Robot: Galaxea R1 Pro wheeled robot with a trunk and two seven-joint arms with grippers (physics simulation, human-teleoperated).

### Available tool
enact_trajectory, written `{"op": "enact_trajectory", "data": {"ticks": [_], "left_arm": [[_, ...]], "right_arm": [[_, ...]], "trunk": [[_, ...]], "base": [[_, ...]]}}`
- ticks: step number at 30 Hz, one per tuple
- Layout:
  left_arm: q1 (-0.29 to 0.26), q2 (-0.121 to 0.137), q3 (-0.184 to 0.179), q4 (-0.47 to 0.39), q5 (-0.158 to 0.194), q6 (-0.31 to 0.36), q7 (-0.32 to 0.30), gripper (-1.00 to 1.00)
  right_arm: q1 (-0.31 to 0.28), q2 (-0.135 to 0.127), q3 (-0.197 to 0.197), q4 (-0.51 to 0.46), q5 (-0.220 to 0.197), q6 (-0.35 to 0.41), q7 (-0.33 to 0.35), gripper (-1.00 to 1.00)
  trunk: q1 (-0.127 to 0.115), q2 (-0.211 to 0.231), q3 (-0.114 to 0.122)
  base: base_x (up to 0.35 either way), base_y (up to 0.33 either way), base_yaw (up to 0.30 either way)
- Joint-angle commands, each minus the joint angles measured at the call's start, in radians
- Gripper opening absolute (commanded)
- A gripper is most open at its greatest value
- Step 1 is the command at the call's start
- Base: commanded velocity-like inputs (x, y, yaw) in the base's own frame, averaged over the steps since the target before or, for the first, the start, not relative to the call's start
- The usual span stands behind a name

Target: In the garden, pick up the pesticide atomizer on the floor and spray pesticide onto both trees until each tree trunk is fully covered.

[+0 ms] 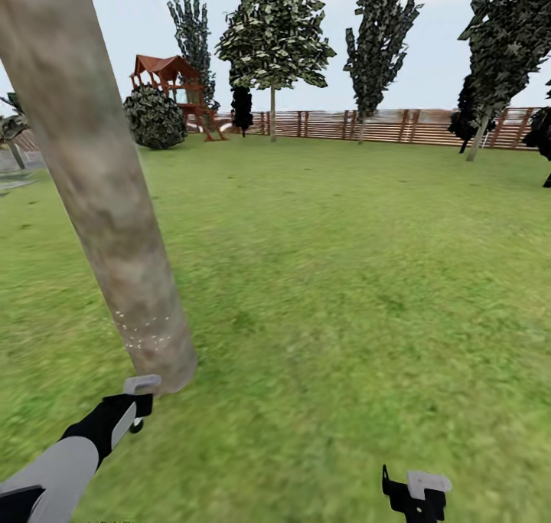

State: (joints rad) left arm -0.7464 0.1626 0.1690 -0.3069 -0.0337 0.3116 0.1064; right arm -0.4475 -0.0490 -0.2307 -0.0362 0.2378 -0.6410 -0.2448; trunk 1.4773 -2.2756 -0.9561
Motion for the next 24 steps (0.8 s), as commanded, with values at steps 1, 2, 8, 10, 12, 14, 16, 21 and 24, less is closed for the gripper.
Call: {"op": "enact_trajectory", "data": {"ticks": [1,2,8,10,12,14,16,21,24], "left_arm": [[-0.001,-0.001,0.004,-0.002,-0.003,0.005,0.005,-1.00],[-0.001,-0.004,0.003,-0.002,-0.003,0.005,0.008,-1.00],[-0.001,-0.011,0.004,-0.003,-0.002,0.004,0.010,-1.00],[-0.001,-0.010,0.004,-0.003,-0.002,0.004,0.010,-1.00],[-0.001,-0.006,0.004,-0.003,-0.002,0.004,0.010,-1.00],[-0.001,-0.008,0.003,-0.003,-0.002,0.004,0.011,-1.00],[-0.001,-0.006,0.004,-0.003,-0.003,0.004,0.011,-1.00],[-0.001,0.001,0.006,-0.001,-0.002,0.005,0.012,-1.00],[-0.001,0.002,0.006,-0.001,-0.002,0.005,0.012,-1.00]], "right_arm": [[0.000,0.000,-0.006,0.001,0.011,-0.002,-0.005,1.00],[0.000,0.000,-0.006,0.001,0.011,-0.002,-0.005,1.00],[0.000,-0.001,-0.006,0.001,0.012,-0.002,-0.005,1.00],[0.000,-0.002,-0.006,0.001,0.012,-0.002,-0.005,1.00],[0.000,-0.002,-0.006,0.001,0.012,-0.002,-0.005,1.00],[0.000,-0.002,-0.006,0.001,0.011,-0.002,-0.005,1.00],[0.000,-0.002,-0.006,0.001,0.011,-0.002,-0.005,1.00],[0.000,0.000,-0.006,0.001,0.011,-0.002,-0.005,1.00],[0.000,0.000,-0.006,0.001,0.011,-0.002,-0.005,1.00]], "trunk": [[0.000,0.000,-0.001],[0.000,0.000,-0.001],[0.000,0.000,-0.001],[0.000,0.000,-0.001],[0.000,0.000,-0.001],[0.000,0.000,-0.001],[0.000,0.000,-0.001],[0.000,0.000,-0.001],[0.000,0.000,-0.001]], "base": [[0.120,-0.255,0.277],[0.093,-0.265,0.263],[0.022,-0.271,0.059],[0.001,-0.274,0.001],[0.000,-0.274,0.000],[0.000,-0.274,0.000],[0.000,-0.274,0.000],[0.001,-0.274,0.069],[0.144,-0.242,0.255]]}}
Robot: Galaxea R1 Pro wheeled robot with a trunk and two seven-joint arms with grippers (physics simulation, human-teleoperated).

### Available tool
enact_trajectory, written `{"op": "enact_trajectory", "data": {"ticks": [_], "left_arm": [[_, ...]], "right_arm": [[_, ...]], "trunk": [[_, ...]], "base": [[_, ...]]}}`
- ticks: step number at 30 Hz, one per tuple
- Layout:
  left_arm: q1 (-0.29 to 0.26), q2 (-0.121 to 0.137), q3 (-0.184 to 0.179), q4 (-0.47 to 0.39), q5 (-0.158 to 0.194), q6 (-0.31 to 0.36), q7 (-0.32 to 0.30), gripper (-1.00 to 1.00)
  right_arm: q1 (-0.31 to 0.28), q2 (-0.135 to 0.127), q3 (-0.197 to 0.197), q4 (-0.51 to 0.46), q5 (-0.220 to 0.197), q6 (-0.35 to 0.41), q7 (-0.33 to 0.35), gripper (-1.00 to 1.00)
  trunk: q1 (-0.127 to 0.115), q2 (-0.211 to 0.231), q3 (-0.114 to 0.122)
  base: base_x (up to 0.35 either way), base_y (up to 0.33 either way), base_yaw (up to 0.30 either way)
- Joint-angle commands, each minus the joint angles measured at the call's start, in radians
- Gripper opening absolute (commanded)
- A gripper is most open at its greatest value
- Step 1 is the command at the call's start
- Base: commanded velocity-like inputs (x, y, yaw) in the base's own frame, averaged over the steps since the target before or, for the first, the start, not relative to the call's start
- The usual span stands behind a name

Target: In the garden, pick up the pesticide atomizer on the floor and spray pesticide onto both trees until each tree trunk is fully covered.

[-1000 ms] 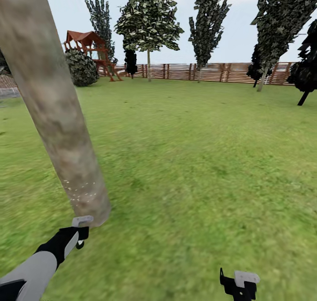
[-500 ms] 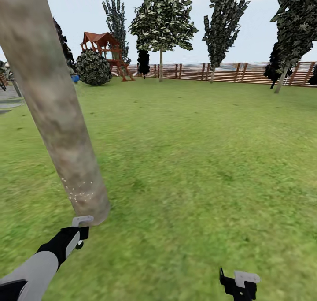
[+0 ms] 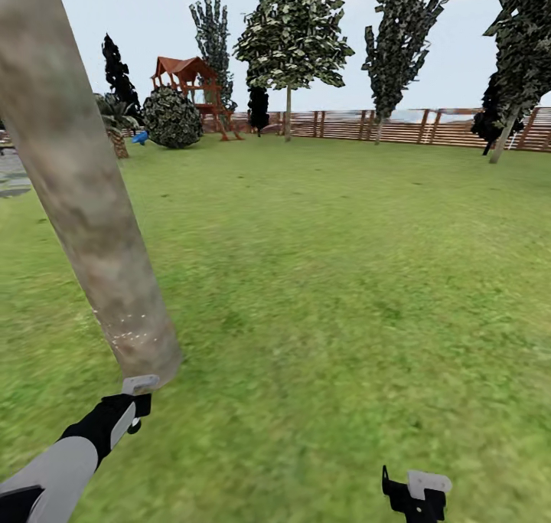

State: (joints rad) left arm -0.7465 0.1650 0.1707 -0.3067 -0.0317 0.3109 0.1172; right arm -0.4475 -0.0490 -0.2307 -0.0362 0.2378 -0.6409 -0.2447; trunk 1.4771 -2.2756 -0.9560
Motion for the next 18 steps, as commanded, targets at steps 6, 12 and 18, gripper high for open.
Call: {"op": "enact_trajectory", "data": {"ticks": [6,12,18], "left_arm": [[-0.001,-0.003,0.003,-0.002,-0.002,0.005,0.001,-1.00],[-0.001,-0.007,0.003,-0.003,-0.002,0.005,0.002,-1.00],[-0.001,-0.008,0.003,-0.003,-0.002,0.005,0.001,-1.00]], "right_arm": [[0.000,0.000,-0.005,0.001,0.011,-0.002,-0.005,1.00],[0.000,0.000,-0.005,0.001,0.011,-0.002,-0.005,1.00],[0.000,0.000,-0.005,0.001,0.012,-0.002,-0.005,1.00]], "trunk": [[0.000,0.000,-0.001],[0.000,0.000,-0.001],[0.000,0.000,-0.001]], "base": [[0.233,-0.190,0.276],[0.146,-0.237,0.168],[0.009,-0.273,0.023]]}}
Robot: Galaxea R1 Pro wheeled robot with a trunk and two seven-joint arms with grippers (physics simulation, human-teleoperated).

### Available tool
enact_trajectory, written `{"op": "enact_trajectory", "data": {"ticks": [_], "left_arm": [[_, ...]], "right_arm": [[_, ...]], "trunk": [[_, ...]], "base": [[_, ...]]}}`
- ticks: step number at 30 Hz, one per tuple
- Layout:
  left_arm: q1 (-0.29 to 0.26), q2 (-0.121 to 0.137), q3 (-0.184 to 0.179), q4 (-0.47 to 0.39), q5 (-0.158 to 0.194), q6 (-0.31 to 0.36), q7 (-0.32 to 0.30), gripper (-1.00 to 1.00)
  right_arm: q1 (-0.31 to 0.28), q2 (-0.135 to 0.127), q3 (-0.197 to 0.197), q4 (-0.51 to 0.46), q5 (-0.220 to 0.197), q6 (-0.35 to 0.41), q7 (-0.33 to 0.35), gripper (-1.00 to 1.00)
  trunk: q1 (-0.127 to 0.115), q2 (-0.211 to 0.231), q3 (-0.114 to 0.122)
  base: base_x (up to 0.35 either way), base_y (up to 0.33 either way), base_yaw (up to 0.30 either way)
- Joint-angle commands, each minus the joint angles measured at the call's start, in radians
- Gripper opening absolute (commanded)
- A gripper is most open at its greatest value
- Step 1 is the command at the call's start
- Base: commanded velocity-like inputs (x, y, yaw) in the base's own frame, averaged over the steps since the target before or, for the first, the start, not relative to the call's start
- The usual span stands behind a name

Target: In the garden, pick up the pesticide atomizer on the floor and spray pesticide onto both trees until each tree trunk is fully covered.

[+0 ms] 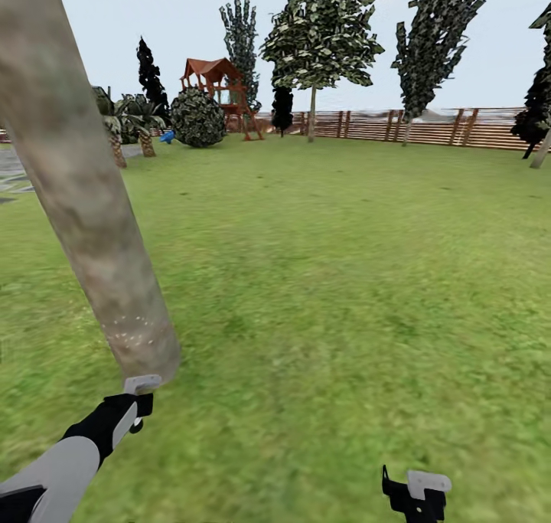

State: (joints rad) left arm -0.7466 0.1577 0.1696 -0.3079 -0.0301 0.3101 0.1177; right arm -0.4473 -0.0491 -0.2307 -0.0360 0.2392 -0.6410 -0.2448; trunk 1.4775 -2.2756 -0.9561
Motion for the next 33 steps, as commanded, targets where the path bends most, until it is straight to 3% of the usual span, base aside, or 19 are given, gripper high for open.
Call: {"op": "enact_trajectory", "data": {"ticks": [1,14,19,21,23,25,28,30,33], "left_arm": [[0.000,-0.001,0.004,-0.002,-0.004,0.006,0.001,-1.00],[0.000,-0.004,0.005,-0.003,-0.004,0.006,0.001,-1.00],[-0.008,-0.007,0.006,-0.014,0.000,0.012,-0.001,-1.00],[-0.019,-0.017,0.003,-0.016,0.000,0.056,-0.005,-1.00],[-0.066,-0.059,-0.008,-0.090,-0.008,0.160,-0.012,-1.00],[-0.098,-0.062,-0.016,-0.140,-0.010,0.233,-0.017,-1.00],[-0.139,-0.040,-0.030,-0.180,-0.012,0.329,-0.040,-1.00],[-0.161,0.031,-0.073,-0.201,-0.011,0.358,-0.085,-1.00],[-0.175,0.042,-0.094,-0.218,-0.011,0.391,-0.162,-1.00]], "right_arm": [[-0.001,0.000,-0.005,0.001,0.011,-0.002,-0.005,1.00],[-0.001,0.000,-0.005,0.002,0.011,-0.002,-0.005,1.00],[-0.001,0.000,-0.005,0.001,0.011,-0.002,-0.005,1.00],[-0.001,0.000,-0.005,0.001,0.010,-0.002,-0.005,1.00],[-0.001,-0.003,-0.005,0.001,0.010,-0.002,-0.005,1.00],[-0.001,-0.005,-0.005,0.001,0.011,-0.002,-0.005,1.00],[-0.001,-0.006,-0.005,0.001,0.010,-0.002,-0.004,1.00],[-0.001,-0.004,-0.005,0.001,0.010,-0.002,-0.004,1.00],[-0.001,-0.002,-0.005,0.001,0.010,-0.002,-0.004,1.00]], "trunk": [[0.000,0.000,-0.001],[0.000,0.000,-0.001],[0.000,0.000,-0.001],[0.000,0.000,-0.001],[0.000,0.000,-0.001],[0.000,0.000,-0.001],[0.000,0.000,-0.001],[0.000,0.000,-0.001],[0.000,0.000,-0.001]], "base": [[0.000,-0.276,0.208],[0.011,-0.275,0.271],[0.021,-0.060,0.221],[0.001,-0.003,0.048],[0.000,-0.001,0.009],[0.000,0.000,0.002],[0.000,0.000,0.000],[0.000,0.000,0.003],[0.000,0.000,0.137]]}}
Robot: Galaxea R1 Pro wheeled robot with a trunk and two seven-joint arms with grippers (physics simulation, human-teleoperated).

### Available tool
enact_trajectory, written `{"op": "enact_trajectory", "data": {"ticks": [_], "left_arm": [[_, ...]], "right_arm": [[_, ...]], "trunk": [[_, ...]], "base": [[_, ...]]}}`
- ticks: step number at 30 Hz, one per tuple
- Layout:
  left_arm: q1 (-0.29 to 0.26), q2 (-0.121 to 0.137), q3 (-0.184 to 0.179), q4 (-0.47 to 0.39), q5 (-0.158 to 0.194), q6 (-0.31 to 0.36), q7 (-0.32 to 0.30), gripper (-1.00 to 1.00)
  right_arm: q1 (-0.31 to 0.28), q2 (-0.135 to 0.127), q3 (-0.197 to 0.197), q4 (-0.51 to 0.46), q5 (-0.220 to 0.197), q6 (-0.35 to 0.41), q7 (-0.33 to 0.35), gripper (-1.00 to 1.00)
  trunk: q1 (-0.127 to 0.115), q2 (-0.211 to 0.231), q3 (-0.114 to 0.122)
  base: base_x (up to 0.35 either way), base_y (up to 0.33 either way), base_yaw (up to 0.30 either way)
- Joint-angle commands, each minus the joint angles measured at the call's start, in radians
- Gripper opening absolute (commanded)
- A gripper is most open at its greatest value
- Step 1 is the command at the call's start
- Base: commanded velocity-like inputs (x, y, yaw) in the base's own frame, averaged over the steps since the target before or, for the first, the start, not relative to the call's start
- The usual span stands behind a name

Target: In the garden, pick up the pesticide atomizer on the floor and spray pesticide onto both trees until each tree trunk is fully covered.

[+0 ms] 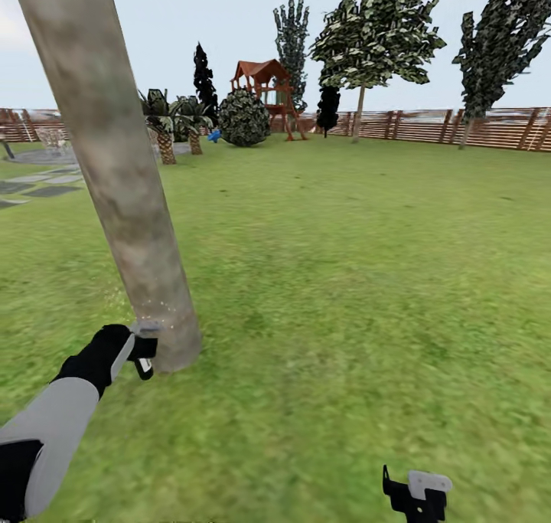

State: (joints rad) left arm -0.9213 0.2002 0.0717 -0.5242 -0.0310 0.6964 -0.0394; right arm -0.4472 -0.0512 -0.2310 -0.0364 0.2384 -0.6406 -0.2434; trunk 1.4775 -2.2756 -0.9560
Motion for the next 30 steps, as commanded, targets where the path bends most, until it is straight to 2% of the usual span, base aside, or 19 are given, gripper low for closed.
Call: {"op": "enact_trajectory", "data": {"ticks": [1,2,4,5,7,8,12,14,17,26,30], "left_arm": [[-0.008,-0.002,-0.003,-0.003,-0.010,0.014,-0.015,-1.00],[-0.039,0.001,-0.022,-0.004,-0.011,0.026,-0.028,-1.00],[-0.065,0.014,-0.028,-0.004,-0.013,0.035,-0.032,-1.00],[-0.080,0.040,-0.030,-0.004,-0.013,0.060,-0.033,-1.00],[-0.090,0.072,-0.030,-0.003,-0.012,0.098,-0.035,-1.00],[-0.091,0.075,-0.031,-0.003,-0.012,0.104,-0.035,-1.00],[-0.085,0.071,-0.038,-0.005,-0.012,0.110,-0.035,-1.00],[-0.082,0.068,-0.078,-0.005,-0.010,0.110,-0.034,-1.00],[-0.081,0.061,-0.108,-0.005,-0.010,0.111,-0.033,-1.00],[-0.075,0.064,-0.116,0.002,-0.014,0.109,-0.024,-1.00],[-0.052,0.065,-0.115,0.013,-0.014,0.103,-0.022,-1.00]], "right_arm": [[-0.001,0.000,-0.005,0.001,0.011,-0.002,-0.006,1.00],[-0.001,0.000,-0.005,0.001,0.011,-0.002,-0.006,1.00],[-0.001,0.001,-0.005,0.001,0.011,-0.002,-0.006,1.00],[-0.001,0.001,-0.005,0.001,0.011,-0.002,-0.006,1.00],[-0.001,0.001,-0.005,0.001,0.011,-0.002,-0.005,1.00],[-0.001,0.001,-0.005,0.001,0.012,-0.002,-0.005,1.00],[-0.001,0.002,-0.005,0.001,0.012,-0.002,-0.005,1.00],[-0.001,0.002,-0.005,0.001,0.012,-0.002,-0.005,1.00],[-0.001,0.000,-0.005,0.001,0.012,-0.002,-0.005,1.00],[-0.001,-0.001,-0.005,0.001,0.011,-0.002,-0.005,1.00],[-0.001,0.000,-0.005,0.001,0.010,-0.002,-0.005,1.00]], "trunk": [[0.000,0.000,-0.001],[0.000,0.000,-0.001],[0.000,0.000,-0.001],[0.000,0.000,-0.001],[0.000,0.000,-0.001],[0.000,0.000,-0.001],[0.000,0.000,-0.001],[0.000,0.000,-0.001],[0.000,0.000,-0.001],[0.000,0.000,-0.001],[0.000,0.000,-0.001]], "base": [[0.000,0.000,0.232],[0.000,0.000,0.265],[0.000,0.000,0.273],[0.000,0.000,0.276],[0.000,0.000,0.277],[0.000,0.000,0.277],[0.000,0.000,0.224],[0.039,0.000,0.039],[0.232,0.026,0.010],[0.333,0.114,0.000],[0.101,0.048,0.172]]}}
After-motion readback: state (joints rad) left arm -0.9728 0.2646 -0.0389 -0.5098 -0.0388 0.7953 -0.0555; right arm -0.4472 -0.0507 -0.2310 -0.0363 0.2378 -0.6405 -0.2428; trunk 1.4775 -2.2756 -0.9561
